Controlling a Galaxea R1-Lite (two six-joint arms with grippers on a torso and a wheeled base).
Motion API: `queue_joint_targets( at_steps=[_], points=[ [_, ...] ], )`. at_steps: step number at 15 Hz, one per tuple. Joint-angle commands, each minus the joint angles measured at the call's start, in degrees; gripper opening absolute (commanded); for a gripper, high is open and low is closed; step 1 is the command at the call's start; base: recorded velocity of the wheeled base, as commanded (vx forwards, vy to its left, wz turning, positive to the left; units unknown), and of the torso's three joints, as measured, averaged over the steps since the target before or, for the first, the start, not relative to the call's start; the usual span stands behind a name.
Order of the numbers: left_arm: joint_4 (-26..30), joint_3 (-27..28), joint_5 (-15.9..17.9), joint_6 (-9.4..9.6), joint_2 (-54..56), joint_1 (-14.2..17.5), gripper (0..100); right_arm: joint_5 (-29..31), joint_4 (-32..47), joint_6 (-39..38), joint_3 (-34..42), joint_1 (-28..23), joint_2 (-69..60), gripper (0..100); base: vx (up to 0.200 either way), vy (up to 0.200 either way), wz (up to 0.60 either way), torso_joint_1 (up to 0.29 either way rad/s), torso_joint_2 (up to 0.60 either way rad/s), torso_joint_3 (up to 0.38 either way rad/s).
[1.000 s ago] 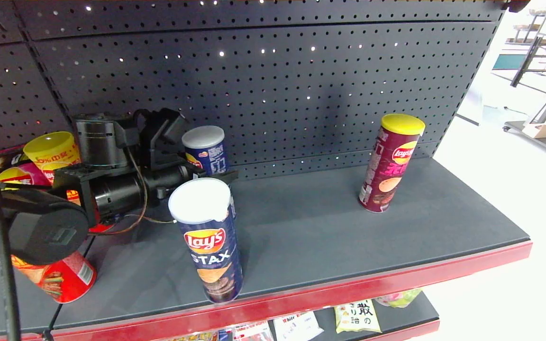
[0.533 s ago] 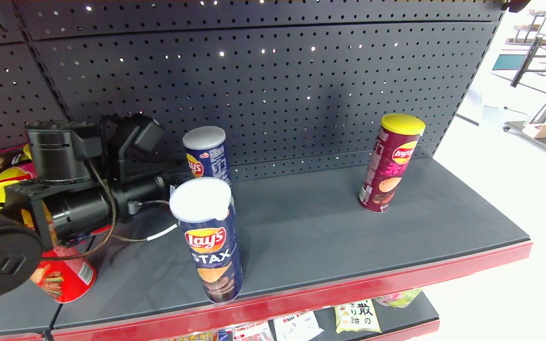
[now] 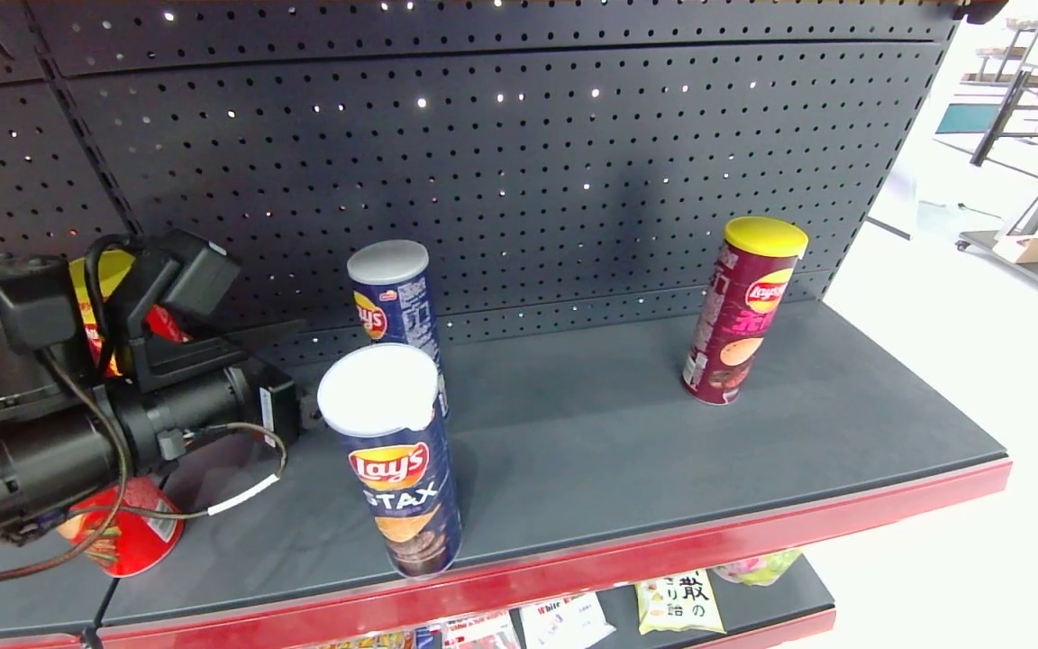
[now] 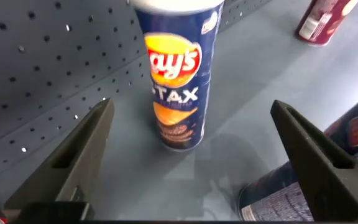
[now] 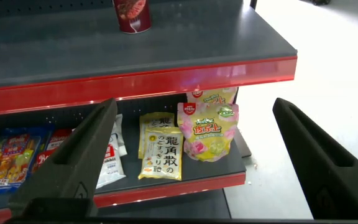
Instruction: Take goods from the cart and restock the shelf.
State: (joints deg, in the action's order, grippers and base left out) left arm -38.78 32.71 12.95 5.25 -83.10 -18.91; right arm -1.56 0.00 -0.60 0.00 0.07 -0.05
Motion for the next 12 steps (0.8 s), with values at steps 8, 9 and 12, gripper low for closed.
queue_joint_targets(
  at_steps=[8, 9, 12],
  points=[
    [0.1, -0.7, -0.1, 1.07, 5.1, 2.2, 100, 0.0, 0.0, 0.0, 0.0, 0.0, 0.0, 100, 0.000, 0.000, 0.00, 0.000, 0.00, 0.000],
    [0.1, -0.7, -0.1, 2.48, 5.8, 2.4, 100, 0.0, 0.0, 0.0, 0.0, 0.0, 0.0, 100, 0.000, 0.000, 0.00, 0.000, 0.00, 0.000],
    [-0.1, -0.7, -1.1, 5.64, 8.6, 3.2, 100, 0.0, 0.0, 0.0, 0.0, 0.0, 0.0, 100, 0.000, 0.000, 0.00, 0.000, 0.00, 0.000]
  ],
)
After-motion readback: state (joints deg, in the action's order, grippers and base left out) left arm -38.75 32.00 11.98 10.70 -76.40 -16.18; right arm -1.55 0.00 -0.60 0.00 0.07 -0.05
